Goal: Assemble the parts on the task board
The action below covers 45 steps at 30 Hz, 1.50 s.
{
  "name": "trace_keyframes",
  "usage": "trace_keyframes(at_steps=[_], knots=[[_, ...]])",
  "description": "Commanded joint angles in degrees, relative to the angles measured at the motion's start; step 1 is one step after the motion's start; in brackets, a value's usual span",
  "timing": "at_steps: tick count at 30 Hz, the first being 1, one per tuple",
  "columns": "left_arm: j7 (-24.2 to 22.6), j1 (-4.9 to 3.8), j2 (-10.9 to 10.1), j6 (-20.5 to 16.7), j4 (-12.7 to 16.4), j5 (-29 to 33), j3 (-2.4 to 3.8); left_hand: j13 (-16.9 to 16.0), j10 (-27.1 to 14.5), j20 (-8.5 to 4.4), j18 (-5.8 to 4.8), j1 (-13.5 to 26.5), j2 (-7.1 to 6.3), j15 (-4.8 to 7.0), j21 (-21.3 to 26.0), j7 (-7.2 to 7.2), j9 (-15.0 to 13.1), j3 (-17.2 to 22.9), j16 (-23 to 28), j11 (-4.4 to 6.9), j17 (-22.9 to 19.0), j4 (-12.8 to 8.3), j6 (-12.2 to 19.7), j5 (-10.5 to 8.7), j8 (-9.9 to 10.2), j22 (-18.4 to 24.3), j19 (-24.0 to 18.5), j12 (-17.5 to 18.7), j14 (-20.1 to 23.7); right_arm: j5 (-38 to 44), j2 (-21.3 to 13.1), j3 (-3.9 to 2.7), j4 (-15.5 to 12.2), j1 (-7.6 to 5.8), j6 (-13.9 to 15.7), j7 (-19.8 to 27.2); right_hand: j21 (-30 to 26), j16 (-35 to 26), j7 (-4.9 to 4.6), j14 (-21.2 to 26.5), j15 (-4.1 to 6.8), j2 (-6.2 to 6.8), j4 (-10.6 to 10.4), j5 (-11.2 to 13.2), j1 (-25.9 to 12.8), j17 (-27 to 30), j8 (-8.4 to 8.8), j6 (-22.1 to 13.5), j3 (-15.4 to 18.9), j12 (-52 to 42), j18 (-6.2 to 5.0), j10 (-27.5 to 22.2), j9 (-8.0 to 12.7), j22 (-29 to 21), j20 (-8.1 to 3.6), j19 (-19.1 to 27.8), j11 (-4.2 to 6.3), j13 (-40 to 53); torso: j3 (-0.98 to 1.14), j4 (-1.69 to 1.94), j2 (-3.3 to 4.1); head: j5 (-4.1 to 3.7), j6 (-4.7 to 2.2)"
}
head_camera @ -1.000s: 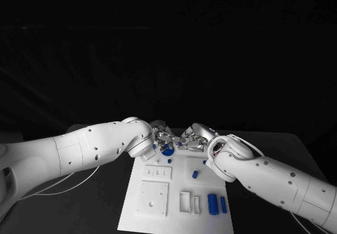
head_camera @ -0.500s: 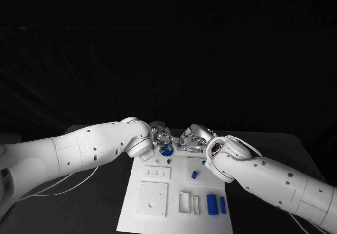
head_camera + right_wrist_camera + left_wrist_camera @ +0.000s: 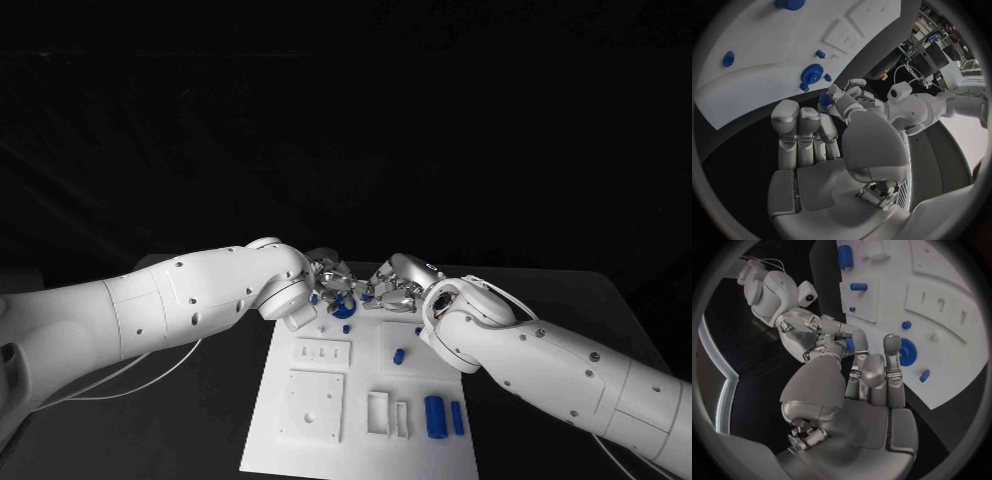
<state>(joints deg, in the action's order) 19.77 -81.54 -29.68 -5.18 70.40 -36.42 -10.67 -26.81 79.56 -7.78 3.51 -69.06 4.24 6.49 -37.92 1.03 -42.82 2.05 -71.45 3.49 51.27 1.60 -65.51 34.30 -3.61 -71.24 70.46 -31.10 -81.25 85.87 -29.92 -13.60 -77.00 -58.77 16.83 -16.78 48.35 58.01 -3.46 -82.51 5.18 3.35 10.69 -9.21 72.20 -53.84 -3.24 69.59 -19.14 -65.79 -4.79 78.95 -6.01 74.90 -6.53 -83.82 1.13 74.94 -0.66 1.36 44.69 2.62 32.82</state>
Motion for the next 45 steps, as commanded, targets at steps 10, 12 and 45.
trace_keyframes(at_steps=[10, 12, 45], knots=[[0.0, 0.13, 0.1, 2.4, -0.1, 3.9, -0.06, 0.0, 1.2, 0.11, -0.37, 2.4, -0.05, 0.25, 2.2, -0.64, -7.7, 8.7, -0.9, 0.25, 1.2, -8.9, -1.7, 4.03, -0.4, -2.4, 1.1, 0.5, -0.2, 0.4, 0.0, -0.14, 0.0, -0.16, 0.2, 0.5, -0.1, -0.5, 0.02, -0.1, 0.47, -0.56, 0.1, -0.4, 0.1, 0.0, -0.38, 0.6, -0.2, 0.3, 0.86, -0.3, 0.0, 3.8, -0.35, -3.6, 0.40, 3.1, 0.07, -0.07, -0.08, -0.02, 0.28], [0.0, 0.13, 0.1, 2.1, -0.2, 4.0, -0.06, 0.3, 1.7, -0.02, -0.42, 2.7, -0.43, 0.37, 2.3, -0.82, -9.5, 9.2, -1.0, 0.35, 1.5, -9.1, -1.9, 4.78, -0.2, -2.7, 1.4, 1.0, -0.3, 0.3, 0.0, -0.14, 0.1, -0.16, 0.2, 0.8, -0.2, -0.5, 0.01, -0.1, 0.46, -0.45, 0.1, -0.4, 0.1, 0.0, -0.36, 0.5, -0.2, 0.4, 0.85, -0.3, 0.0, 3.8, -0.35, -3.6, 0.39, 3.0, 0.07, -0.07, -0.08, -0.01, 0.31], [6.6, 0.92, -4.9, -0.8, 3.8, -13.3, -0.73, 0.8, 6.5, -0.22, -0.44, 4.6, -2.69, 0.73, 4.3, -1.59, -11.1, 11.4, -1.3, 0.90, 3.4, -11.8, -5.2, 11.16, -0.1, -4.6, 2.6, 4.6, -1.6, -7.0, -11.9, -2.66, -3.5, 1.94, 1.7, 5.7, -5.9, -3.3, -3.04, 0.5, -1.11, 5.09, -5.2, -6.4, 1.0, 1.4, -0.36, -11.4, 4.0, 7.7, -0.82, -5.5, 2.1, 2.8, 1.29, -3.3, -1.19, -4.4, 0.38, -0.68, -0.75, 1.46, 2.05]])
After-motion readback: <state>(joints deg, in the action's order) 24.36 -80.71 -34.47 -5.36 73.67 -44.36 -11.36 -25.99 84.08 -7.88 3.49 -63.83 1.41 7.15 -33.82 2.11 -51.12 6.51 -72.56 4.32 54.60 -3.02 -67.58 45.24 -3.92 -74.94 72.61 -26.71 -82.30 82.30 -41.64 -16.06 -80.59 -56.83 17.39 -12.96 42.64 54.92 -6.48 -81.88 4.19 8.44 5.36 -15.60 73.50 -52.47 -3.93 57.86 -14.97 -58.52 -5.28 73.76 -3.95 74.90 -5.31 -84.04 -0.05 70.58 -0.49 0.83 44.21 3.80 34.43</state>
